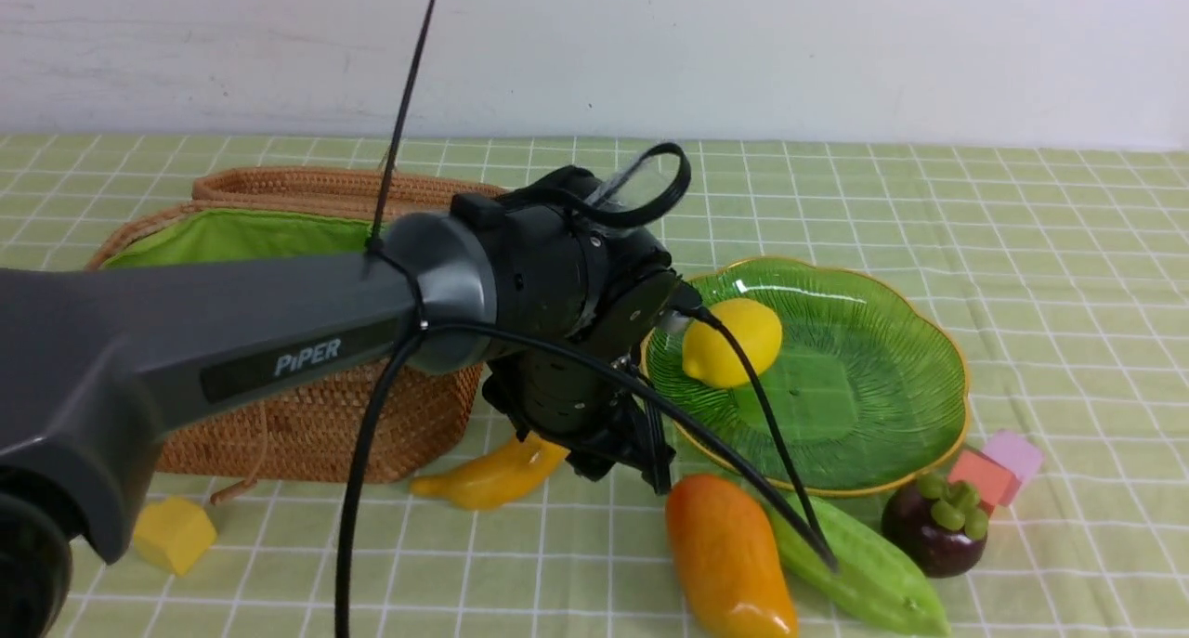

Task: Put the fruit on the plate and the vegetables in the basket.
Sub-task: Use the left arm to grab a banana and put it into the right plate

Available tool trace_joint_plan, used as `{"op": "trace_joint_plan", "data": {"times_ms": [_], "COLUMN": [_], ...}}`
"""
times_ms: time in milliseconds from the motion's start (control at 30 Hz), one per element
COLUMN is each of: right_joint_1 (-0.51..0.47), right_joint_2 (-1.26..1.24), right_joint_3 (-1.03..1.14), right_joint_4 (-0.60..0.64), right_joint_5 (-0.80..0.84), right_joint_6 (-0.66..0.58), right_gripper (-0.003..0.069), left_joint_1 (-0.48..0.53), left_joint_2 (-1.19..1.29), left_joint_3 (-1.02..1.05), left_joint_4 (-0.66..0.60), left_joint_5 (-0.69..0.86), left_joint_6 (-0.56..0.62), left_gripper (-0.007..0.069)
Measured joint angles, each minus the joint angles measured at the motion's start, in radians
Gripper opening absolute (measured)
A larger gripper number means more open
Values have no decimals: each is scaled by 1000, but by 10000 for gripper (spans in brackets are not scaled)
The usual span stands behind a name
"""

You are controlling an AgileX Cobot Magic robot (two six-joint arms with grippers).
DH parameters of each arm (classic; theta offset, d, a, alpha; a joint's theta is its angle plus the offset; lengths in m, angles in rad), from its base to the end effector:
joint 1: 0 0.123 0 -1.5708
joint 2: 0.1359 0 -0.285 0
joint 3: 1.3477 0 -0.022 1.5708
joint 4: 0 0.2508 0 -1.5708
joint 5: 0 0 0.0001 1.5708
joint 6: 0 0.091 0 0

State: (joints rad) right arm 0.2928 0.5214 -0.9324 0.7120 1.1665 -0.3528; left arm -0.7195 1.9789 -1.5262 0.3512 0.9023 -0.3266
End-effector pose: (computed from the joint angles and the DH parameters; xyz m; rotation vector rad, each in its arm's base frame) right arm 0.0281 0.0656 0.3977 -0.7099 1.9929 0.8419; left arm 0.3308 -0.2571 0.2150 0.7659 2.6150 0.1599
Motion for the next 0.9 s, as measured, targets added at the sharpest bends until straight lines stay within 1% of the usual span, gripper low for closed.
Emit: {"op": "trace_joint_plan", "data": {"times_ms": [100,300,600,900], "right_joint_1": [0,0,0,0], "right_joint_2": [0,0,0,0], "right_joint_3": [0,0,0,0], "right_joint_4": [0,1,1,0], "right_joint_5": [4,7,42,44], "right_joint_6": [0,0,0,0], "right_gripper": [162,162,162,162], "left_joint_1": [0,1,34,35], "left_joint_2": [0,40,75,94], "left_joint_3": [0,0,0,-1], "left_joint_4": [23,58,58,59], "left_joint_5": [-28,-57,-95,-128], "left_joint_6": [-22,-26,-38,-38], "left_gripper": [436,438,438,438]}}
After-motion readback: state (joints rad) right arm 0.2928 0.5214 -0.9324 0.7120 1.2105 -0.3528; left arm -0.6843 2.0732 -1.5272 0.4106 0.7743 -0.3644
